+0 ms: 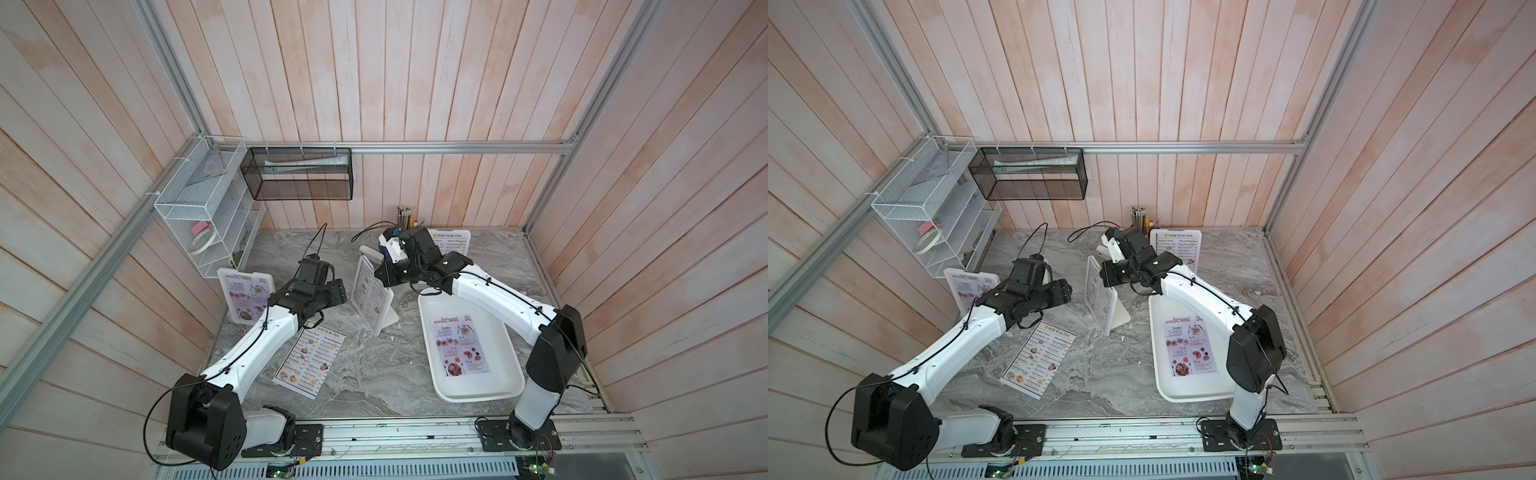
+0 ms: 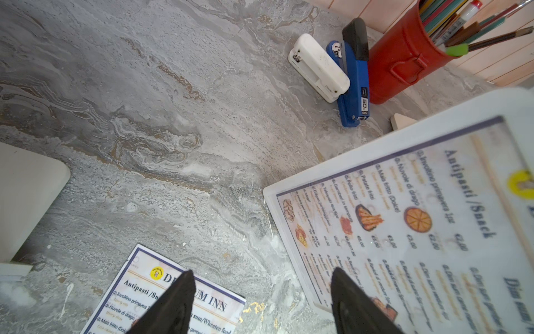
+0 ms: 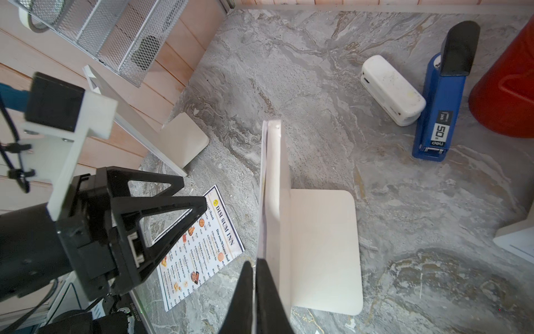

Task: Replace the menus in the menu holders
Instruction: Take out the menu from the menu holder.

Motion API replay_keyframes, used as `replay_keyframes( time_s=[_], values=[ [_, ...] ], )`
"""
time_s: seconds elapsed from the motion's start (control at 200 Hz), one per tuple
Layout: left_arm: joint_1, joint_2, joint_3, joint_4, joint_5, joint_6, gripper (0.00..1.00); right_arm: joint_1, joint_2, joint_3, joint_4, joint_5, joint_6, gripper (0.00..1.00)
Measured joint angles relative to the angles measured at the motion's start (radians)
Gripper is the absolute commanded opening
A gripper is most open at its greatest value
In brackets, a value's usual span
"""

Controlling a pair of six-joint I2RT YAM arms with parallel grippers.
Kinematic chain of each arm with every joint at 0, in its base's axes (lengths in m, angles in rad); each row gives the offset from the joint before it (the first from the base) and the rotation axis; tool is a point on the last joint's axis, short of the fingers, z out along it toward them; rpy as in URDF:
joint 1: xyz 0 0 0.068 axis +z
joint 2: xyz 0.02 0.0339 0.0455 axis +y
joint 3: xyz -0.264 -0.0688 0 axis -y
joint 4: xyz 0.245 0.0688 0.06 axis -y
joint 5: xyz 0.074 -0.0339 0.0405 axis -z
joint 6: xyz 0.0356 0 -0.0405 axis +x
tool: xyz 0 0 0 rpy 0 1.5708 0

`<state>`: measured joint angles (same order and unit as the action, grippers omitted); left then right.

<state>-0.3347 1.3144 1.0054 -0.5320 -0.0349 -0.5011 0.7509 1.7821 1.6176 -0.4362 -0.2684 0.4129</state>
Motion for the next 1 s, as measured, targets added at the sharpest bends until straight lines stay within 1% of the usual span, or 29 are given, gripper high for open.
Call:
replay_keyframes(
  time_s=[0.19,0.545,0.805,1.0],
  values=[
    [0.0,0.0,0.0,0.0,0.0,0.0,0.76,-0.008,-0.006,0.0,0.018,-0.021,0.008,0.07],
    [0.0,0.0,0.002,-0.001,0.0,0.0,0.76,-0.009,-0.011,0.0,0.017,-0.021,0.008,0.0],
    [0.0,0.0,0.032,-0.005,-0.008,0.0,0.76,-0.02,-0.044,0.011,0.015,-0.017,0.004,0.0],
    [0.007,0.0,0.061,-0.012,-0.023,0.003,0.76,-0.026,-0.066,0.055,0.001,-0.013,-0.006,0.0]
  ],
)
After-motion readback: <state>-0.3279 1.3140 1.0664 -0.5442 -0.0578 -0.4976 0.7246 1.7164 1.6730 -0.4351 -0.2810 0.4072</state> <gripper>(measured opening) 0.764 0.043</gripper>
